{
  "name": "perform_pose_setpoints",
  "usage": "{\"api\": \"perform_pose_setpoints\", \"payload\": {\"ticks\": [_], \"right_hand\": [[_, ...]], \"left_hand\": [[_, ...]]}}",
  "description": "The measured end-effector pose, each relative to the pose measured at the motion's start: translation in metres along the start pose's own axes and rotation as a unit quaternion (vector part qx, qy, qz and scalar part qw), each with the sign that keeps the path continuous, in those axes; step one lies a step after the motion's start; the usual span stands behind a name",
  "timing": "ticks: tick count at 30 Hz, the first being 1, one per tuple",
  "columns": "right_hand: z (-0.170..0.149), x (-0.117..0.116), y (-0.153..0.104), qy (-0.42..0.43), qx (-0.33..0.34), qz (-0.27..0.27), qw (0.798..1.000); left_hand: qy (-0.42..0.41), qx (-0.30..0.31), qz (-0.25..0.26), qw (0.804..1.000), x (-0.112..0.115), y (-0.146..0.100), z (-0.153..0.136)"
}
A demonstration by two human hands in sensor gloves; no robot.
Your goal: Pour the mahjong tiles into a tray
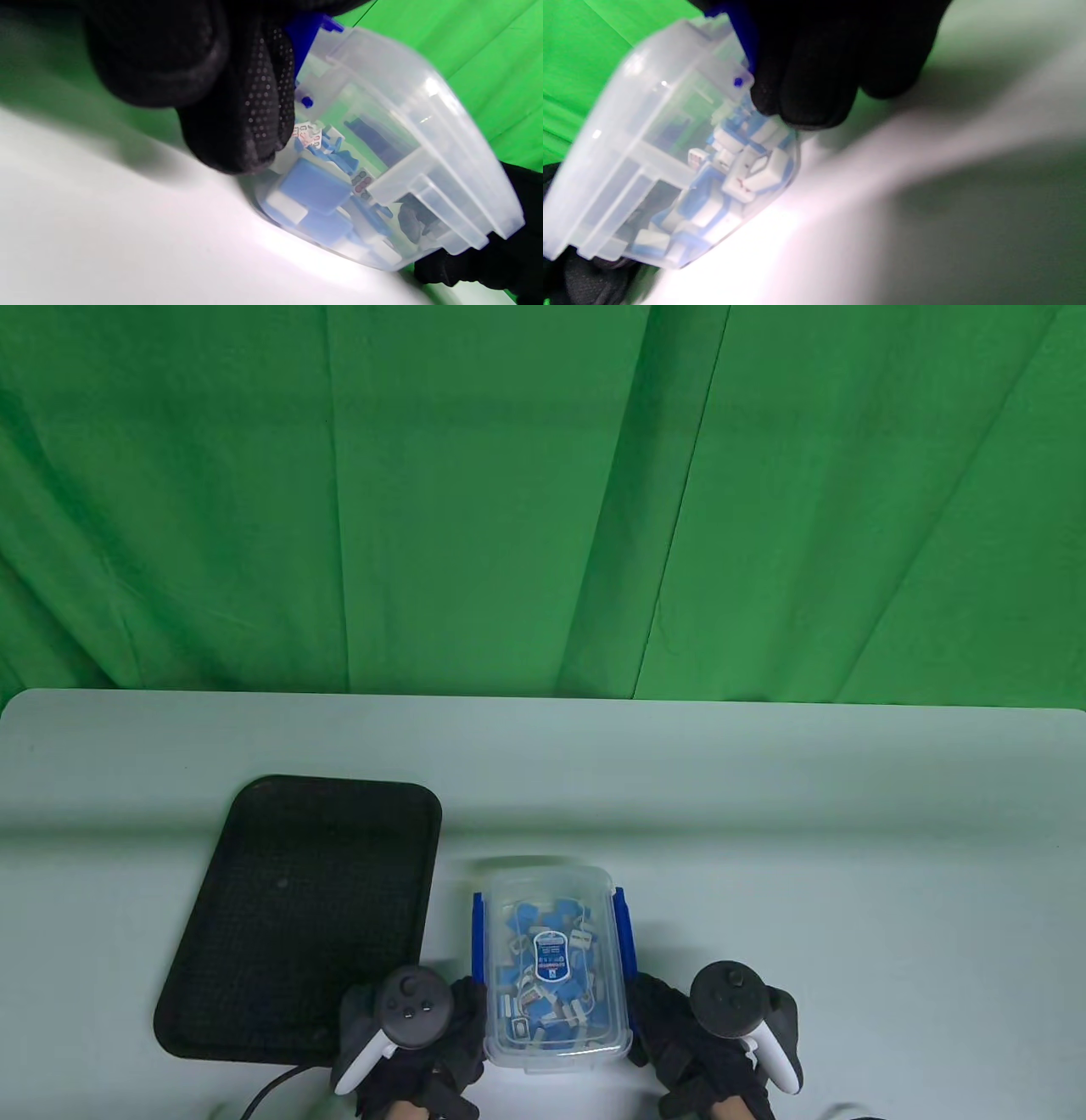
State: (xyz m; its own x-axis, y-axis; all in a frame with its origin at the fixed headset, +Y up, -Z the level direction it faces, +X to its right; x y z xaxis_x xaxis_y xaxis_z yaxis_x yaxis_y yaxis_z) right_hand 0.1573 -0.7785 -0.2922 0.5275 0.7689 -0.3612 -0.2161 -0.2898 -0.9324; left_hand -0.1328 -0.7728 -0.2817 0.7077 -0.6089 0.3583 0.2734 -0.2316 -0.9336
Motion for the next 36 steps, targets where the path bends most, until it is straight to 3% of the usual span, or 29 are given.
{"api": "perform_pose_setpoints", "payload": {"ticks": [6, 15, 22, 26, 30, 33, 36], "right_hand": [[-0.002, 0.005, -0.001, -0.035, -0.015, -0.018, 0.999], [-0.004, 0.008, -0.001, -0.104, -0.041, -0.038, 0.993], [-0.003, 0.012, -0.003, -0.148, -0.062, -0.064, 0.985], [0.003, 0.021, -0.013, -0.177, -0.066, -0.137, 0.972], [0.020, 0.023, -0.024, -0.188, -0.028, -0.191, 0.963], [0.031, 0.018, -0.027, -0.194, -0.006, -0.178, 0.965], [0.037, 0.006, -0.025, -0.195, 0.006, -0.108, 0.975]], "left_hand": [[0.005, -0.013, 0.012, 1.000, -0.003, -0.003, 0.000], [0.098, -0.031, 0.074, 0.992, -0.015, -0.015, 0.008], [0.195, -0.018, 0.151, 0.969, -0.024, -0.024, 0.019], [0.165, 0.009, 0.133, 0.977, -0.017, -0.023, 0.024], [0.162, 0.016, 0.118, 0.979, -0.010, -0.021, 0.028], [0.143, 0.012, 0.091, 0.985, -0.003, -0.018, 0.027], [0.100, 0.006, 0.053, 0.994, 0.004, -0.014, 0.023]]}}
Point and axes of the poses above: the tracker on the back of each hand, its own z axis roughly to the thumb side, its own y axis roughly from the wrist to the fingertips, x = y × z, the point moved 3 cm from there along y, roughly from the wrist to the fingertips, and after that the axes turned 11 degrees about -y, right-handed, at the moved point
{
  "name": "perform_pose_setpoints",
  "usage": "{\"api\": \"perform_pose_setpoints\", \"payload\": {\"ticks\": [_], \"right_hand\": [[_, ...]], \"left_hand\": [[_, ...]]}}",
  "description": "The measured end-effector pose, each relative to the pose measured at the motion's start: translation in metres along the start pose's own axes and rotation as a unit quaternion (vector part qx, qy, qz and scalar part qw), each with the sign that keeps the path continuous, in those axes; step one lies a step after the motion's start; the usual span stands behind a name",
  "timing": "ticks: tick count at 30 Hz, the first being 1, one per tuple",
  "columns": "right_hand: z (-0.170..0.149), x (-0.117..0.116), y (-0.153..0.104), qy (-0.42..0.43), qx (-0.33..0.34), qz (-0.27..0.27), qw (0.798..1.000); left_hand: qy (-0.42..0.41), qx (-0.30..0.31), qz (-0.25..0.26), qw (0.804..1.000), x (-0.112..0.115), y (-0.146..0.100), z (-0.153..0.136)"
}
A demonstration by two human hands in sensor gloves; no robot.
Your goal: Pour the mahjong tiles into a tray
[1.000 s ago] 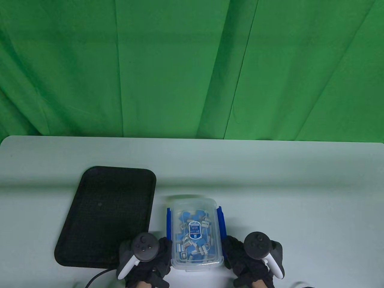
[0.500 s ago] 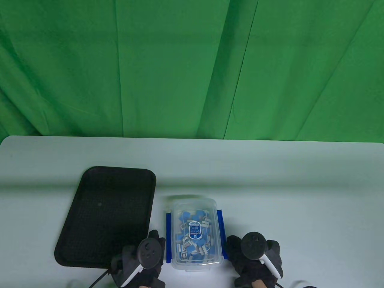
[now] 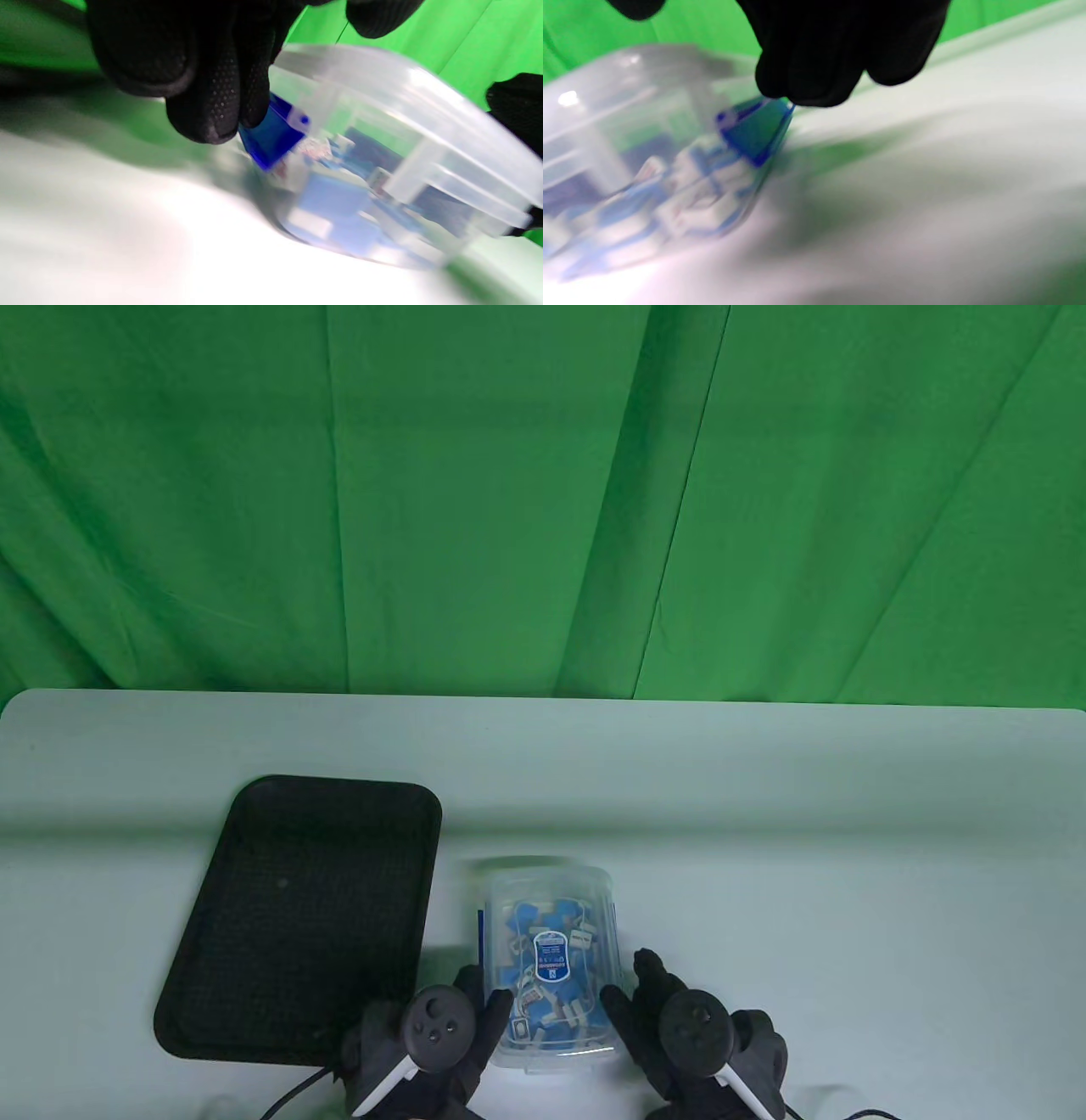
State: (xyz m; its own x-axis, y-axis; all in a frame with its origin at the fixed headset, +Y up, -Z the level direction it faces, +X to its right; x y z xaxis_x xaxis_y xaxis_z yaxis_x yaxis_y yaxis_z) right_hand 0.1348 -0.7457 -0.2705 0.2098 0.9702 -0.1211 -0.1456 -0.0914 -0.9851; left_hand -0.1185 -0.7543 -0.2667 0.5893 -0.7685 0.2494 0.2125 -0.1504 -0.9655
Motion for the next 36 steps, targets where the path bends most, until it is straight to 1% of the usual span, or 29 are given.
{"api": "perform_pose_setpoints", "payload": {"ticks": [2, 4, 7, 16, 18, 21, 22, 25, 27, 29, 31, 35, 36], "right_hand": [[0.004, -0.004, 0.001, -0.009, 0.004, 0.018, 1.000], [0.004, -0.005, 0.002, -0.024, 0.011, 0.009, 1.000], [0.003, -0.008, 0.004, 0.015, 0.008, 0.032, 0.999], [0.002, -0.011, 0.005, 0.041, 0.020, 0.054, 0.997], [0.000, -0.012, 0.008, 0.059, 0.018, 0.067, 0.996], [-0.005, -0.016, 0.011, 0.090, 0.016, 0.100, 0.991], [-0.006, -0.017, 0.012, 0.102, 0.017, 0.117, 0.988], [-0.010, -0.018, 0.016, 0.121, 0.015, 0.139, 0.983], [-0.011, -0.019, 0.017, 0.134, 0.014, 0.142, 0.981], [-0.010, -0.018, 0.016, 0.127, 0.016, 0.131, 0.983], [-0.009, -0.018, 0.015, 0.118, 0.018, 0.124, 0.985], [-0.009, -0.018, 0.015, 0.121, 0.025, 0.133, 0.983], [-0.009, -0.018, 0.014, 0.121, 0.026, 0.133, 0.983]], "left_hand": [[-0.001, -0.003, -0.005, 1.000, 0.001, 0.000, 0.000], [0.008, -0.006, -0.004, 1.000, 0.001, 0.001, 0.001], [0.002, -0.007, -0.008, 1.000, 0.003, 0.002, 0.000], [-0.015, -0.014, -0.009, 1.000, 0.001, 0.003, -0.004], [-0.020, -0.016, -0.011, 1.000, 0.001, 0.003, -0.006], [-0.027, -0.019, -0.012, 0.999, 0.001, 0.004, -0.009], [-0.035, -0.019, -0.013, 0.999, 0.001, 0.005, -0.010], [-0.065, -0.015, -0.021, 0.998, 0.001, 0.007, -0.016], [-0.087, -0.018, -0.029, 0.996, 0.001, 0.009, -0.020], [-0.092, -0.019, -0.030, 0.995, 0.001, 0.009, -0.020], [-0.079, -0.015, -0.025, 0.996, 0.001, 0.008, -0.018], [-0.044, 0.015, -0.005, 0.999, -0.001, 0.008, -0.013], [-0.038, 0.014, -0.004, 0.999, -0.002, 0.008, -0.012]]}}
Point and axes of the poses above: the tracker on the back of each hand, its own z axis roughly to the thumb side, its own y axis roughly from the wrist to the fingertips, x = y × z, the point moved 3 cm from there along y, roughly from the wrist to the fingertips, and after that the axes turned 11 degrees about -y, right-handed, at the moved point
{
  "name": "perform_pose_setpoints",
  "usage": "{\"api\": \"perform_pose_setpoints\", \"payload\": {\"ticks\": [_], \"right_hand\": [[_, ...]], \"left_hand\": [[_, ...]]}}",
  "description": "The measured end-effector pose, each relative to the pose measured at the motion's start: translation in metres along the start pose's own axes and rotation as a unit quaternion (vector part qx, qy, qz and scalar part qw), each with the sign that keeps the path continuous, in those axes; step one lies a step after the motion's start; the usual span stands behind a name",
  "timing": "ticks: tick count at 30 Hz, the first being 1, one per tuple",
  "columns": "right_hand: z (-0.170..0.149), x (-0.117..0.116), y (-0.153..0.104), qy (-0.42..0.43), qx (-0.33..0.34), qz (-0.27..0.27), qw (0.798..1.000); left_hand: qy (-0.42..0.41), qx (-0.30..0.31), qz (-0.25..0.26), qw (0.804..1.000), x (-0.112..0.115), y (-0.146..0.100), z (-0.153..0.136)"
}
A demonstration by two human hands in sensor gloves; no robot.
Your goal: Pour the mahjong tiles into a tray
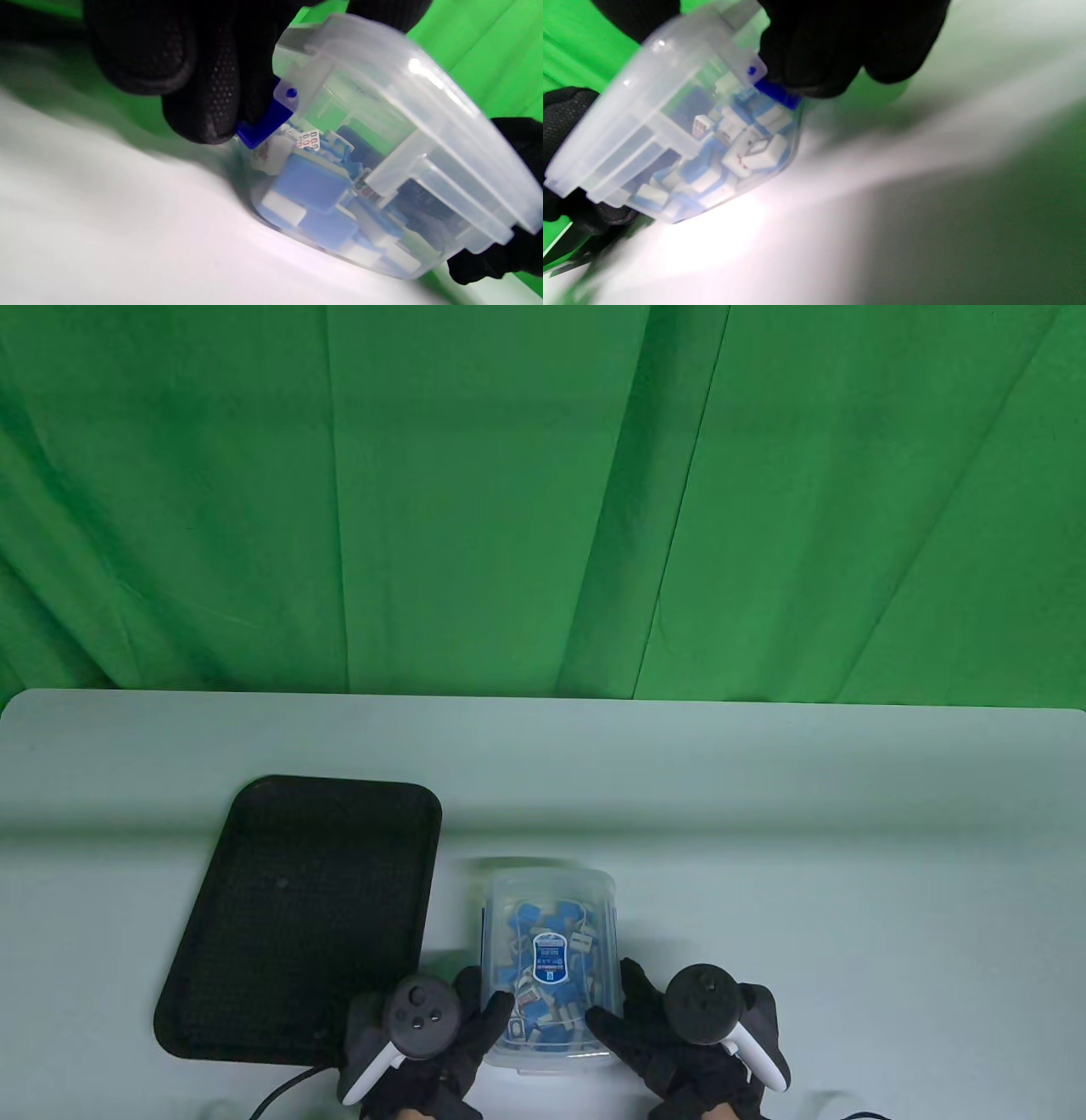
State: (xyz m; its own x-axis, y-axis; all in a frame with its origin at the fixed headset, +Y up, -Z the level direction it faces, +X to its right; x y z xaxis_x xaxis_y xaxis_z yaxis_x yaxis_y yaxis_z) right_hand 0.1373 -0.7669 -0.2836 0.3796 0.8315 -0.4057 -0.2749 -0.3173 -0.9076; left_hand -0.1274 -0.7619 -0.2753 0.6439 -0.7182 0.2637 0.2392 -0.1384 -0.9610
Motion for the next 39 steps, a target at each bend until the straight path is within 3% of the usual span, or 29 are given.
{"api": "perform_pose_setpoints", "payload": {"ticks": [7, 12, 19, 24, 32, 39], "right_hand": [[0.005, 0.010, -0.010, -0.018, -0.016, -0.042, 0.999], [0.015, 0.023, -0.024, -0.024, 0.010, -0.104, 0.994], [0.020, 0.046, -0.036, 0.034, 0.046, -0.132, 0.990], [0.015, 0.068, -0.050, 0.009, 0.045, -0.170, 0.984], [-0.025, 0.104, -0.067, -0.006, -0.007, -0.207, 0.978], [-0.070, 0.111, -0.073, -0.007, -0.073, -0.211, 0.975]], "left_hand": [[0.066, -0.019, 0.006, 0.998, -0.001, -0.005, 0.013], [0.152, -0.003, 0.056, 0.987, -0.007, -0.012, 0.032], [0.104, 0.028, 0.093, 0.990, -0.022, -0.024, 0.055], [0.073, 0.051, 0.084, 0.993, -0.020, -0.018, 0.079], [0.032, 0.060, 0.027, 0.997, 0.008, 0.013, 0.130], [0.040, 0.040, -0.021, 0.998, 0.040, 0.045, 0.160]]}}
Point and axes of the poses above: the tracker on the back of each hand, its own z axis roughly to the thumb side, its own y axis roughly from the wrist to the fingertips, x = y × z, the point moved 3 cm from there along y, roughly from the wrist to the fingertips, and after that the axes turned 11 degrees about -y, right-handed, at the moved point
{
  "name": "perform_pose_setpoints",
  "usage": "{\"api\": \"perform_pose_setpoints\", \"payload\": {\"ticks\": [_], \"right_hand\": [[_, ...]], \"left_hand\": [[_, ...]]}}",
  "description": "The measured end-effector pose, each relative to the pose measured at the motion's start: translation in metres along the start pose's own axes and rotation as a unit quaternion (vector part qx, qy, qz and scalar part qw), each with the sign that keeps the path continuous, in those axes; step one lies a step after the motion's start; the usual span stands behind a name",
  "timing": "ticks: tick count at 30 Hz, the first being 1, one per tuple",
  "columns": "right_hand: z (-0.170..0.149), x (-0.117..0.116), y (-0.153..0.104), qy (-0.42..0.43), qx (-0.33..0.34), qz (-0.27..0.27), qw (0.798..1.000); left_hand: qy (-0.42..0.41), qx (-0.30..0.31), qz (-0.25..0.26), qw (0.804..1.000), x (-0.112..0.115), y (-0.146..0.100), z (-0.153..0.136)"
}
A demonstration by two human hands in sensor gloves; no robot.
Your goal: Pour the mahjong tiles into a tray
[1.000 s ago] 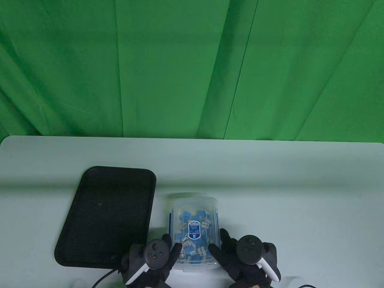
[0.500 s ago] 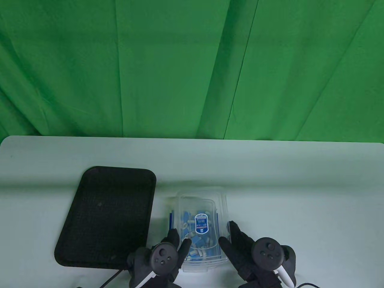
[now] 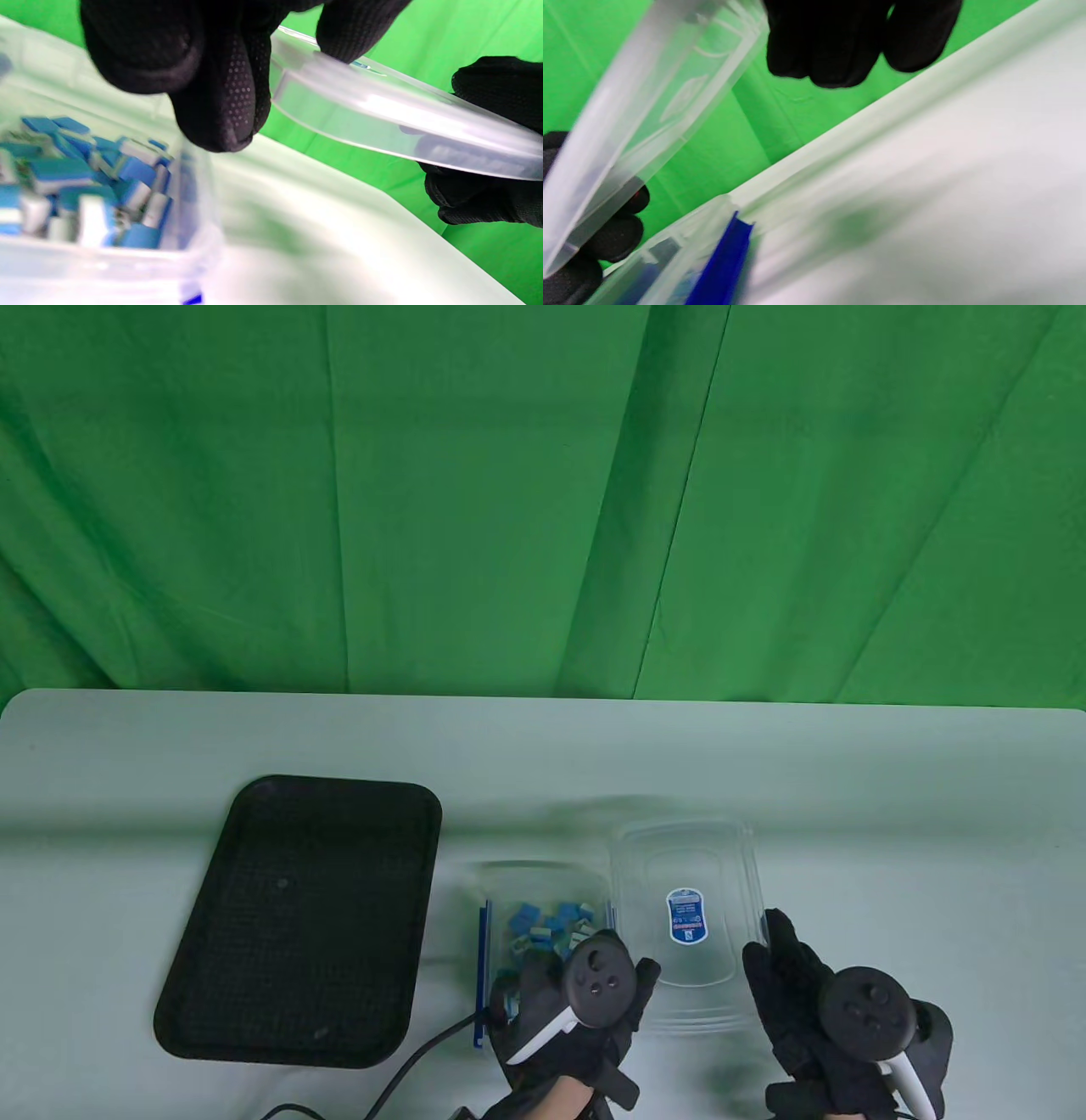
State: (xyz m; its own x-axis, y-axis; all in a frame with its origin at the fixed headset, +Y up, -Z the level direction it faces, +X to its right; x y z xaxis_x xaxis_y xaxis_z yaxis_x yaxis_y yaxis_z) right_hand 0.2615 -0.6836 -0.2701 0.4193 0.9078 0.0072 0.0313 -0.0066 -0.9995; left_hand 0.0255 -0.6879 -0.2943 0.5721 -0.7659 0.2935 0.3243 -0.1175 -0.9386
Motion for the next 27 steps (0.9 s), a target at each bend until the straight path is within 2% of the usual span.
{"api": "perform_pose_setpoints", "payload": {"ticks": [3, 8, 14, 19, 27], "right_hand": [[-0.020, -0.003, 0.002, -0.016, -0.032, 0.016, 0.999], [-0.052, -0.010, 0.006, 0.027, -0.080, 0.066, 0.994], [-0.077, -0.022, 0.013, 0.007, -0.131, 0.117, 0.984], [-0.086, -0.033, 0.017, -0.011, -0.157, 0.145, 0.977], [-0.087, -0.055, 0.025, -0.078, -0.183, 0.189, 0.962]], "left_hand": [[-0.028, -0.021, -0.044, 0.998, 0.017, 0.014, 0.006], [-0.028, -0.048, -0.082, 0.995, 0.042, 0.029, 0.014], [0.015, -0.091, -0.128, 0.987, 0.071, 0.044, 0.026], [0.036, -0.117, -0.151, 0.981, 0.089, 0.052, 0.024], [0.098, -0.127, -0.140, 0.977, 0.103, 0.057, 0.026]]}}
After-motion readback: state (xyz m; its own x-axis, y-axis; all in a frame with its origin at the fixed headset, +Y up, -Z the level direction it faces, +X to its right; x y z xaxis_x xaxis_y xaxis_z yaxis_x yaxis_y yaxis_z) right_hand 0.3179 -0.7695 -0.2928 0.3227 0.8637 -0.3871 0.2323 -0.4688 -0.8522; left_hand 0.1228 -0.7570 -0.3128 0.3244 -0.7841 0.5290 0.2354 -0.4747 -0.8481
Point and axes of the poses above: the tracker on the back of each hand, its own z axis roughly to the thumb side, its own y axis roughly from the wrist to the fingertips, x = y × z, the point moved 3 cm from there along y, roughly from the wrist to the fingertips, and after that the axes turned 11 degrees about -y, right-handed, at the moved point
